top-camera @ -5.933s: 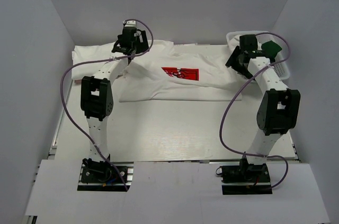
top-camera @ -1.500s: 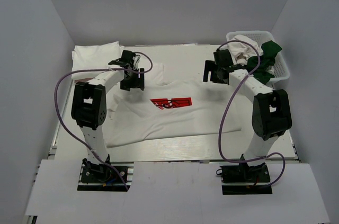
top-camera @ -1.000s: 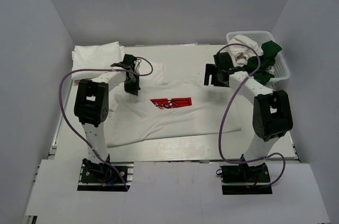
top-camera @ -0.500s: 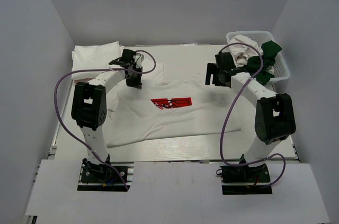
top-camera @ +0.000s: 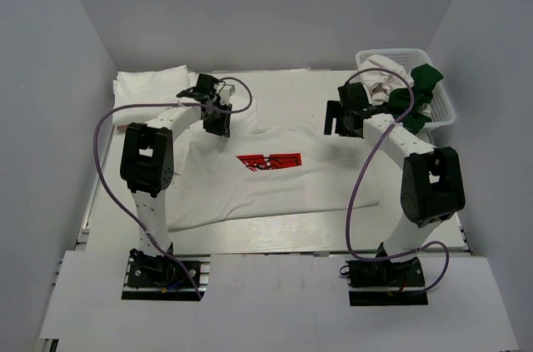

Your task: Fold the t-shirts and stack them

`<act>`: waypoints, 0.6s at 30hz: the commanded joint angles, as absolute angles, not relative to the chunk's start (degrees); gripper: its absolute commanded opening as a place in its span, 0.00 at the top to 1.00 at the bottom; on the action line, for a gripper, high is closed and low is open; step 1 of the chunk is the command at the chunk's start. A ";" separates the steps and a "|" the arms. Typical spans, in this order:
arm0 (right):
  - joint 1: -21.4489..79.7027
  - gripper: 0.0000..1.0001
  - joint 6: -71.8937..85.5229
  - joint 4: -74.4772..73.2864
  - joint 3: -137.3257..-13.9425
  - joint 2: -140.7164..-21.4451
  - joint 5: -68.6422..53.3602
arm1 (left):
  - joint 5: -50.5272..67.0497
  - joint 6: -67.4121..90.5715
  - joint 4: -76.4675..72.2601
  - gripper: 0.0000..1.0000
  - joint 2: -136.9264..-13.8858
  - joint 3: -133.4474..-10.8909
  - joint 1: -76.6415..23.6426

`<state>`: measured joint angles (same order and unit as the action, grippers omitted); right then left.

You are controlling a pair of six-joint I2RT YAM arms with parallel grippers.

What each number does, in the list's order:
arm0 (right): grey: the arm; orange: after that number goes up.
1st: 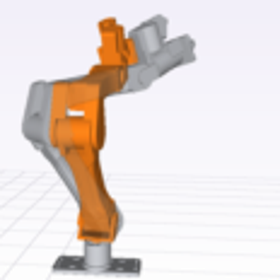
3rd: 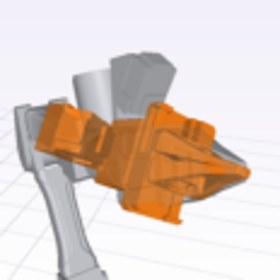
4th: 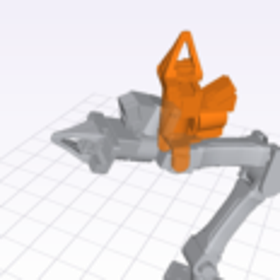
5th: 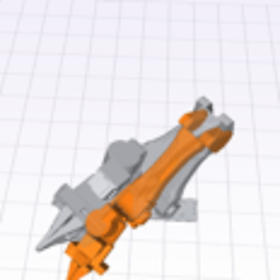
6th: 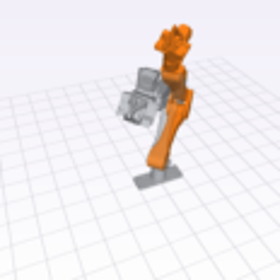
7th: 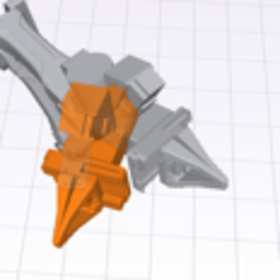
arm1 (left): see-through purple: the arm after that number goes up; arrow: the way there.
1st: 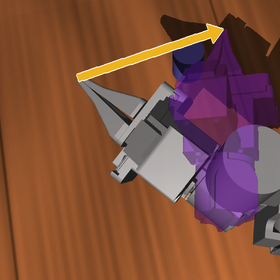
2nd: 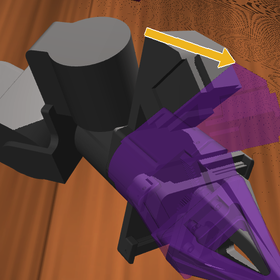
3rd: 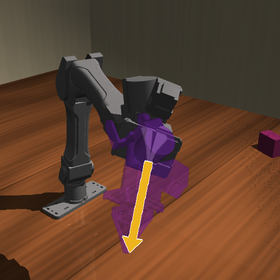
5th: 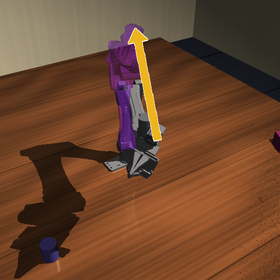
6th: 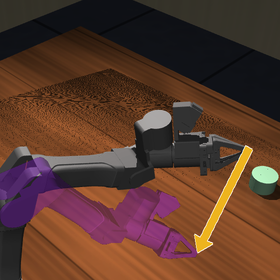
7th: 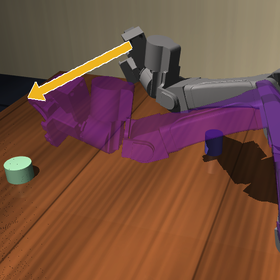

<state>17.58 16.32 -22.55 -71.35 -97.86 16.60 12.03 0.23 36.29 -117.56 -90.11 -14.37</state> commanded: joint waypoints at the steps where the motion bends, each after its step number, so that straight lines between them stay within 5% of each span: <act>1: 17.31 0.10 16.44 -22.41 -72.51 -95.89 18.10 | 10.03 -0.53 36.74 0.58 -117.16 -92.98 -14.50; 5: 17.23 0.10 16.70 -22.41 -74.00 -96.68 18.11 | 4.14 4.91 30.60 0.01 -113.31 -91.76 -13.98; 11: 17.14 0.10 19.51 -24.26 -80.32 -102.30 19.86 | -0.87 9.76 31.00 0.01 -116.53 -101.05 -13.36; 18: 17.23 0.10 19.87 -29.53 -90.25 -110.82 20.74 | -3.77 10.20 37.71 0.01 -133.75 -123.72 -12.83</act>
